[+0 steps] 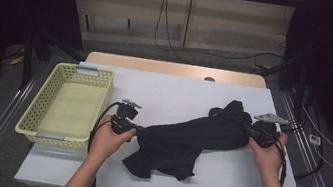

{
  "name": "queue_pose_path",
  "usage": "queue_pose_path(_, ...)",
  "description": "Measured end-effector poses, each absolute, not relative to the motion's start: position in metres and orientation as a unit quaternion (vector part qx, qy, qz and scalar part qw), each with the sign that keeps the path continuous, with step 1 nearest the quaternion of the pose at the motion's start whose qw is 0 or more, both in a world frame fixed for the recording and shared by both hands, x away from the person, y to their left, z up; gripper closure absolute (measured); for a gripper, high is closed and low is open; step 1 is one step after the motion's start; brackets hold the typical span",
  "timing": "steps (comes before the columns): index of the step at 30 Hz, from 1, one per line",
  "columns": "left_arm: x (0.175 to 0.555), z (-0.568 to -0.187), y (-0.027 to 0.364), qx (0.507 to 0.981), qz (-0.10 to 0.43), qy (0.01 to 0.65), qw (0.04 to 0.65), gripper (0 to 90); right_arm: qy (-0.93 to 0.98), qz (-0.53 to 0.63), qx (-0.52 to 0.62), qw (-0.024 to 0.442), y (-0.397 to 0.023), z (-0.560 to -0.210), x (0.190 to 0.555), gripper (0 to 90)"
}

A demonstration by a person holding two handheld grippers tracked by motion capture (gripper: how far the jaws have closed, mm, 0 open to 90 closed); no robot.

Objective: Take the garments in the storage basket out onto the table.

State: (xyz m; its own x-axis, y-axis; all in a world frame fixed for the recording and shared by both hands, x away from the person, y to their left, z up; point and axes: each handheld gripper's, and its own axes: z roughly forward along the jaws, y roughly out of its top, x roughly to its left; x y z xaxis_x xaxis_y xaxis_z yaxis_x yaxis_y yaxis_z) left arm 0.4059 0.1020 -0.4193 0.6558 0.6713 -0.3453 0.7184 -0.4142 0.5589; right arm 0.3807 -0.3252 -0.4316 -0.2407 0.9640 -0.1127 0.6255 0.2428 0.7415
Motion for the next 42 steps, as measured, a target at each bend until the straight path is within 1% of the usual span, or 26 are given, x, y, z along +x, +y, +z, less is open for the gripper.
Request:
queue_pose_path(1, 0.406, -0.42, 0.102, 0.84, -0.036, 0.414, 0.348, 86.3, 0.737, 0.285, 0.54, 0.29, -0.324, -0.432, 0.38, 79.2)
queue_pose_path(3, 0.406, -0.421, 0.101, 0.84, -0.04, 0.413, 0.35, 86.3, 0.741, 0.287, 0.529, 0.298, -0.319, -0.431, 0.379, 62.2)
queue_pose_path(4, 0.406, -0.422, 0.101, 0.841, -0.042, 0.413, 0.348, 86.2, 0.744, 0.297, 0.514, 0.306, -0.316, -0.429, 0.379, 58.7)
queue_pose_path(5, 0.406, -0.422, 0.1, 0.842, -0.042, 0.411, 0.348, 86.2, 0.746, 0.305, 0.505, 0.31, -0.312, -0.427, 0.379, 58.3)
queue_pose_path(7, 0.406, -0.423, 0.098, 0.843, -0.044, 0.409, 0.346, 86.2, 0.74, 0.322, 0.495, 0.322, -0.304, -0.422, 0.381, 51.0)
queue_pose_path(9, 0.405, -0.423, 0.097, 0.844, -0.045, 0.407, 0.346, 86.2, 0.746, 0.343, 0.481, 0.308, -0.293, -0.42, 0.386, 51.8)
queue_pose_path(11, 0.405, -0.424, 0.097, 0.845, -0.047, 0.406, 0.346, 86.2, 0.765, 0.34, 0.454, 0.304, -0.278, -0.422, 0.392, 49.8)
queue_pose_path(12, 0.405, -0.424, 0.097, 0.843, -0.048, 0.406, 0.349, 86.2, 0.773, 0.346, 0.446, 0.289, -0.271, -0.424, 0.396, 49.4)
queue_pose_path(14, 0.404, -0.424, 0.098, 0.842, -0.051, 0.407, 0.352, 86.2, 0.778, 0.355, 0.445, 0.267, -0.261, -0.433, 0.405, 45.4)
queue_pose_path(15, 0.404, -0.424, 0.098, 0.842, -0.051, 0.406, 0.351, 86.2, 0.782, 0.346, 0.449, 0.259, -0.257, -0.438, 0.409, 45.2)
queue_pose_path(17, 0.404, -0.425, 0.098, 0.844, -0.054, 0.404, 0.349, 86.1, 0.788, 0.326, 0.457, 0.254, -0.253, -0.45, 0.416, 43.1)
queue_pose_path(19, 0.404, -0.426, 0.097, 0.846, -0.056, 0.401, 0.348, 86.1, 0.791, 0.314, 0.467, 0.239, -0.253, -0.461, 0.421, 43.9)
queue_pose_path(20, 0.404, -0.426, 0.097, 0.847, -0.056, 0.398, 0.347, 86.0, 0.783, 0.327, 0.473, 0.237, -0.254, -0.463, 0.422, 46.8)
queue_pose_path(21, 0.404, -0.426, 0.096, 0.847, -0.057, 0.397, 0.349, 86.0, 0.777, 0.335, 0.481, 0.229, -0.255, -0.464, 0.423, 52.4)
queue_pose_path(22, 0.404, -0.426, 0.095, 0.846, -0.057, 0.398, 0.351, 85.9, 0.777, 0.339, 0.48, 0.226, -0.255, -0.465, 0.423, 62.6)
queue_pose_path(23, 0.404, -0.426, 0.095, 0.846, -0.058, 0.397, 0.35, 85.9, 0.783, 0.339, 0.471, 0.225, -0.252, -0.463, 0.423, 75.2)
queue_pose_path(24, 0.404, -0.426, 0.095, 0.846, -0.058, 0.397, 0.35, 85.9, 0.791, 0.33, 0.464, 0.223, -0.25, -0.461, 0.423, 82.7)
queue_pose_path(25, 0.403, -0.425, 0.094, 0.846, -0.057, 0.398, 0.351, 85.9, 0.794, 0.324, 0.464, 0.222, -0.248, -0.459, 0.424, 83.8)
queue_pose_path(28, 0.402, -0.423, 0.095, 0.849, -0.057, 0.392, 0.35, 85.9, 0.786, 0.337, 0.46, 0.24, -0.244, -0.449, 0.427, 85.0)
queue_pose_path(32, 0.402, -0.421, 0.095, 0.846, -0.059, 0.391, 0.357, 86.0, 0.769, 0.369, 0.451, 0.262, -0.234, -0.427, 0.435, 85.1)
queue_pose_path(35, 0.403, -0.419, 0.096, 0.841, -0.061, 0.394, 0.365, 86.0, 0.761, 0.404, 0.434, 0.262, -0.219, -0.408, 0.442, 85.1)
queue_pose_path(38, 0.403, -0.416, 0.101, 0.838, -0.055, 0.399, 0.367, 85.9, 0.742, 0.451, 0.426, 0.253, -0.203, -0.392, 0.449, 84.9)
queue_pose_path(39, 0.403, -0.415, 0.103, 0.837, -0.053, 0.399, 0.37, 85.9, 0.738, 0.464, 0.423, 0.246, -0.198, -0.388, 0.452, 83.5)
queue_pose_path(40, 0.403, -0.414, 0.106, 0.835, -0.047, 0.404, 0.371, 85.9, 0.735, 0.474, 0.424, 0.238, -0.193, -0.387, 0.454, 79.0)
queue_pose_path(41, 0.404, -0.413, 0.108, 0.836, -0.039, 0.405, 0.369, 85.9, 0.733, 0.476, 0.423, 0.237, -0.19, -0.386, 0.455, 70.7)
queue_pose_path(42, 0.404, -0.412, 0.11, 0.833, -0.036, 0.409, 0.371, 85.9, 0.738, 0.469, 0.423, 0.239, -0.187, -0.386, 0.456, 58.0)
